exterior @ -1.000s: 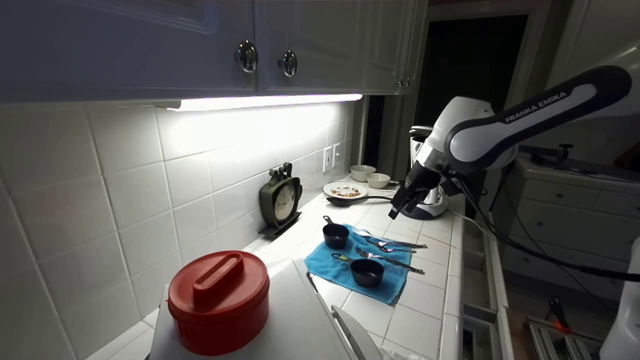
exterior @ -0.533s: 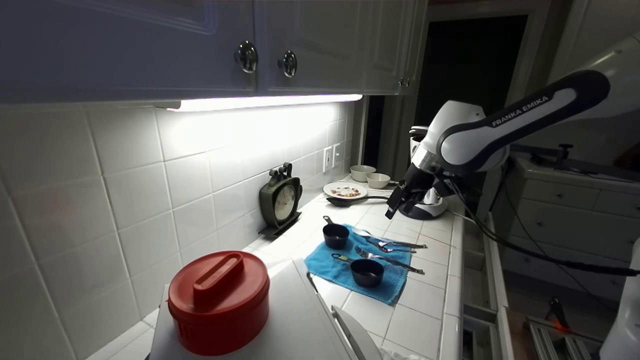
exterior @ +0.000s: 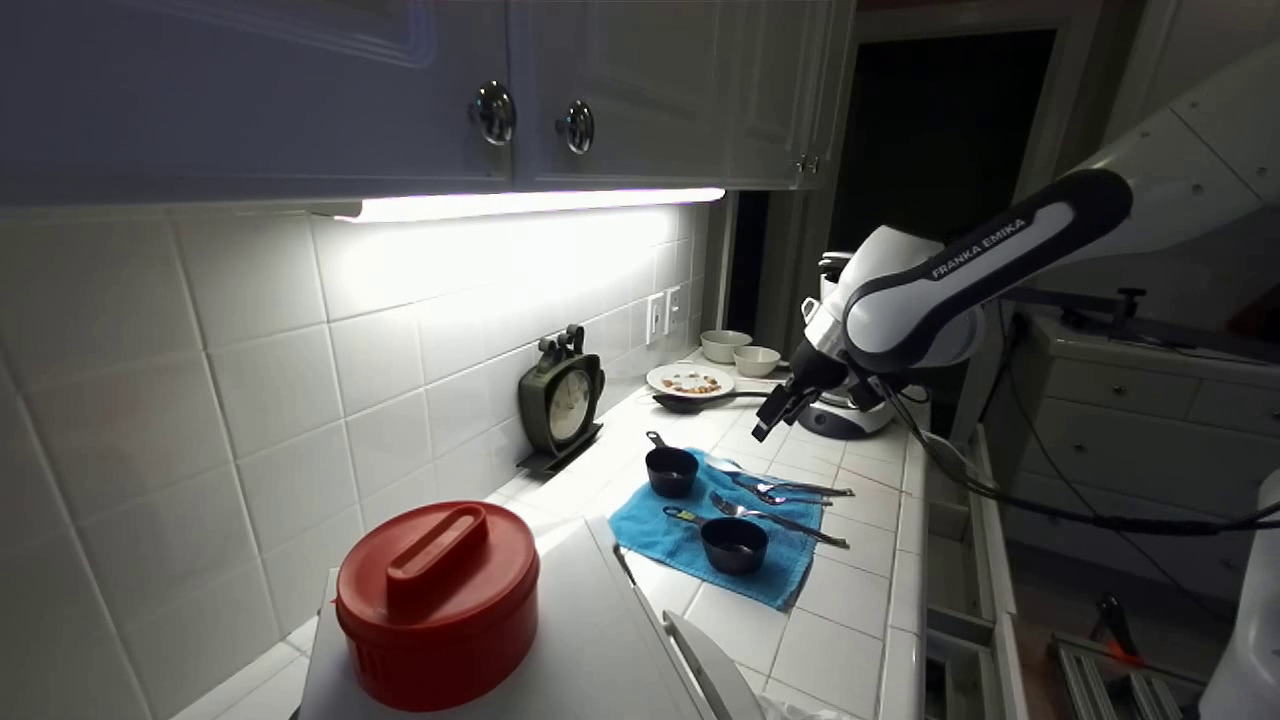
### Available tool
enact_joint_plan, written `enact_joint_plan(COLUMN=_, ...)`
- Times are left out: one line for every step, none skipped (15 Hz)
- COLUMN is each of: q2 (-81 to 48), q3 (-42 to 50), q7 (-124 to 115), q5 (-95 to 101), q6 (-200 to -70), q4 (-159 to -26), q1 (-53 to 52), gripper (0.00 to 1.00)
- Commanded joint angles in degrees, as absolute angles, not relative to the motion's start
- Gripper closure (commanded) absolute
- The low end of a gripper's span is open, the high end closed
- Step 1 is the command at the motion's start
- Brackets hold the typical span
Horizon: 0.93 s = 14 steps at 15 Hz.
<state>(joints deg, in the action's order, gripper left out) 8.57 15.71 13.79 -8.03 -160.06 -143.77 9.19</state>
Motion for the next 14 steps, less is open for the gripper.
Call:
enact_joint_plan(q2=2.7, q3=17.6, q7=21.3, q5=-15.6, q6=-161.8, q4=-139.9, q1=6.4, gripper=0.00)
enact_joint_plan(q2=1.5, q3=17.6, q7=22.2, q5=-17.0, q6=-161.7, q4=-138.9, q1=6.3, gripper=0.00)
enact_joint_plan(q2=0.3, q3=17.3, q7=22.2, q5=-17.7, q6=-161.6, q4=-137.9, q1=6.4, gripper=0.00)
enact_joint_plan(q2=-1.1, q3=17.0, q7=21.4, q5=-17.4, q6=-161.6, q4=-136.9, q1=6.8, gripper=0.00)
enact_joint_plan(q2=-2.5, q3=16.8, q7=20.5, q5=-16.9, q6=-161.4, q4=-135.8, q1=7.0, gripper=0.00)
enact_joint_plan(q2=-3.6, q3=16.7, q7=20.1, q5=-16.3, q6=-161.2, q4=-134.9, q1=7.1, gripper=0.00)
enact_joint_plan(q2=-5.0, q3=16.7, q7=19.2, q5=-15.5, q6=-161.3, q4=-133.9, q1=7.2, gripper=0.00)
enact_joint_plan(q2=-6.3, q3=16.7, q7=18.9, q5=-15.3, q6=-161.2, q4=-132.8, q1=7.2, gripper=0.00)
enact_joint_plan(q2=-7.5, q3=16.7, q7=18.5, q5=-15.0, q6=-161.1, q4=-131.8, q1=7.2, gripper=0.00)
enact_joint_plan(q2=-8.9, q3=16.7, q7=18.1, q5=-14.4, q6=-161.1, q4=-130.8, q1=7.0, gripper=0.00)
enact_joint_plan(q2=-10.0, q3=16.5, q7=18.5, q5=-14.6, q6=-161.1, q4=-129.9, q1=7.0, gripper=0.00)
enact_joint_plan(q2=-11.2, q3=16.2, q7=19.3, q5=-14.9, q6=-161.3, q4=-129.1, q1=7.0, gripper=0.00)
enact_joint_plan(q2=-12.3, q3=16.0, q7=19.5, q5=-14.8, q6=-161.2, q4=-128.2, q1=7.0, gripper=0.00)
enact_joint_plan(q2=-13.2, q3=15.6, q7=20.2, q5=-15.2, q6=-161.1, q4=-127.4, q1=7.1, gripper=0.00)
